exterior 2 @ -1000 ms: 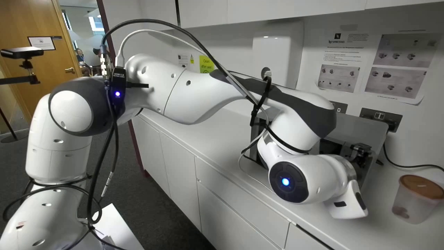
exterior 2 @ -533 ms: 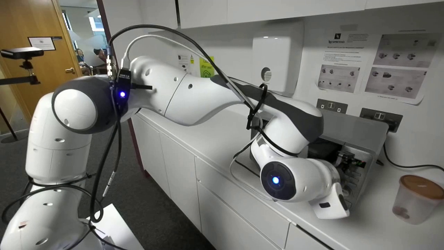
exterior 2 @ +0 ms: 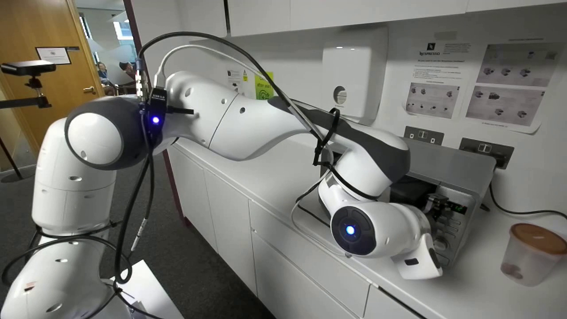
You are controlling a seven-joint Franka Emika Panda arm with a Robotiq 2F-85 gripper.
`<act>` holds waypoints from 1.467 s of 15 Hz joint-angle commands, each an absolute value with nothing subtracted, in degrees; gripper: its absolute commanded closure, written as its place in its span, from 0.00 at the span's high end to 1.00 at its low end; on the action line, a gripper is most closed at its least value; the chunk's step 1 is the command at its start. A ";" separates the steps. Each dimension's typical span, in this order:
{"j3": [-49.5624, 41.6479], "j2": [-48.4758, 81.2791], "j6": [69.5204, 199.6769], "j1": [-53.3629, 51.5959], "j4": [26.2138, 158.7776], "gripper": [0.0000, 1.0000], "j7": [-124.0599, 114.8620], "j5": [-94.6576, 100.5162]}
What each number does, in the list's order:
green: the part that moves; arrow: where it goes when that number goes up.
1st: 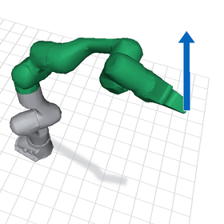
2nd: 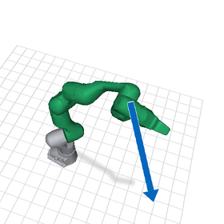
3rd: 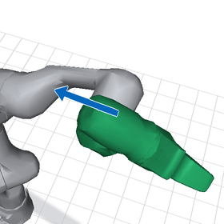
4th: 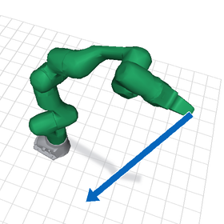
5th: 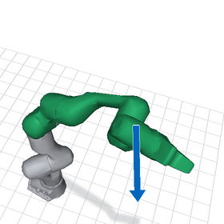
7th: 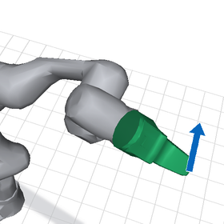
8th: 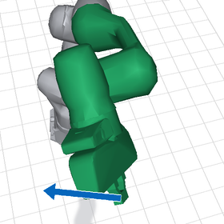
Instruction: Press a button on the right side of the microwave
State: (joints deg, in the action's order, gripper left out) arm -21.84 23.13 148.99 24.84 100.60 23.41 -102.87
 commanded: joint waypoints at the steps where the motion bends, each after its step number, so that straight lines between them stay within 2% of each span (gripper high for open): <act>1: -21.74 23.14 149.02 24.94 100.47 1.00 23.10 -102.55; 8: -21.21 25.39 151.58 24.47 98.00 1.00 23.56 -105.73; 15: -21.20 31.73 159.51 24.45 89.72 1.00 25.90 -126.49; 16: -21.45 32.49 160.38 24.29 88.96 0.75 26.68 -128.49; 17: -21.72 32.80 160.68 24.09 88.74 0.74 28.40 -130.67; 18: -21.96 33.11 160.71 23.98 88.41 0.68 29.93 -132.71; 22: -22.71 31.66 157.96 23.21 91.36 0.34 39.05 -140.01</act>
